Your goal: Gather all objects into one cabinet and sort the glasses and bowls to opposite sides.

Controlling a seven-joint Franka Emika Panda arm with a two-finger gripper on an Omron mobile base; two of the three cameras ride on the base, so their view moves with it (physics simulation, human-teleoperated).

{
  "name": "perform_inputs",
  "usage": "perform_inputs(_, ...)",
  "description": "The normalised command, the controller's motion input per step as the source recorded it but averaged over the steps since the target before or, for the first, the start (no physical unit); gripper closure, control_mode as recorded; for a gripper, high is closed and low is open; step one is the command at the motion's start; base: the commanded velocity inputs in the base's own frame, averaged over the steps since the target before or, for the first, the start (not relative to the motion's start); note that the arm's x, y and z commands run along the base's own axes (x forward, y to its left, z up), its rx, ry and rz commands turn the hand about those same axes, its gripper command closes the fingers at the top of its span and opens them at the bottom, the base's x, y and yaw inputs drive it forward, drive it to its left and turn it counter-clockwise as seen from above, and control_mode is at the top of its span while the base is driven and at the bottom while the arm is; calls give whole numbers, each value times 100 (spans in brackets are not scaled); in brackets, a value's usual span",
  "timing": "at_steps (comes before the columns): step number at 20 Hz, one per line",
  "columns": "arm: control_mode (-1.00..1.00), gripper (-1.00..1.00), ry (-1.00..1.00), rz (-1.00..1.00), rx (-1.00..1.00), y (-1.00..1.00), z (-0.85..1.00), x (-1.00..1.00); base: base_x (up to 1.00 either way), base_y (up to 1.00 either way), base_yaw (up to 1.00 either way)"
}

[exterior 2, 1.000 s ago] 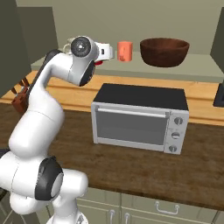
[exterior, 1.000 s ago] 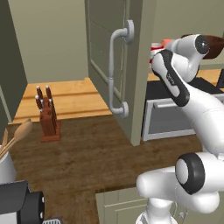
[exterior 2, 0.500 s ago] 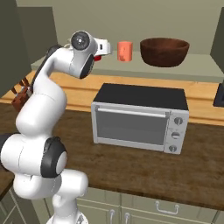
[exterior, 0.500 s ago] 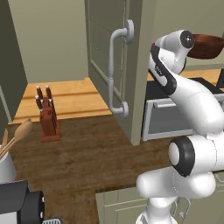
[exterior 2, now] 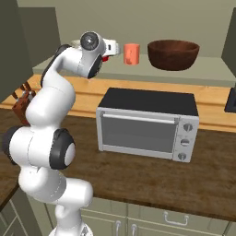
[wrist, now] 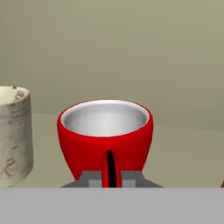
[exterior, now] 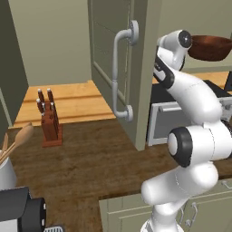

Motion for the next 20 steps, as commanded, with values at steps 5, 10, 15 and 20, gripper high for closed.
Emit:
perform_inputs(5,-100,100,0,0,0,0,-6,40,0,0,0)
perform_inputs(10,-100,-100,0,-1,0,0,-9,27,0,0,0)
perform_inputs(15,-100,-100,1,-5,0,-2,0,-8,0,0,0)
perform_inputs(20,-100,-100,2,-12,0,-38,0,-86,0,0,0)
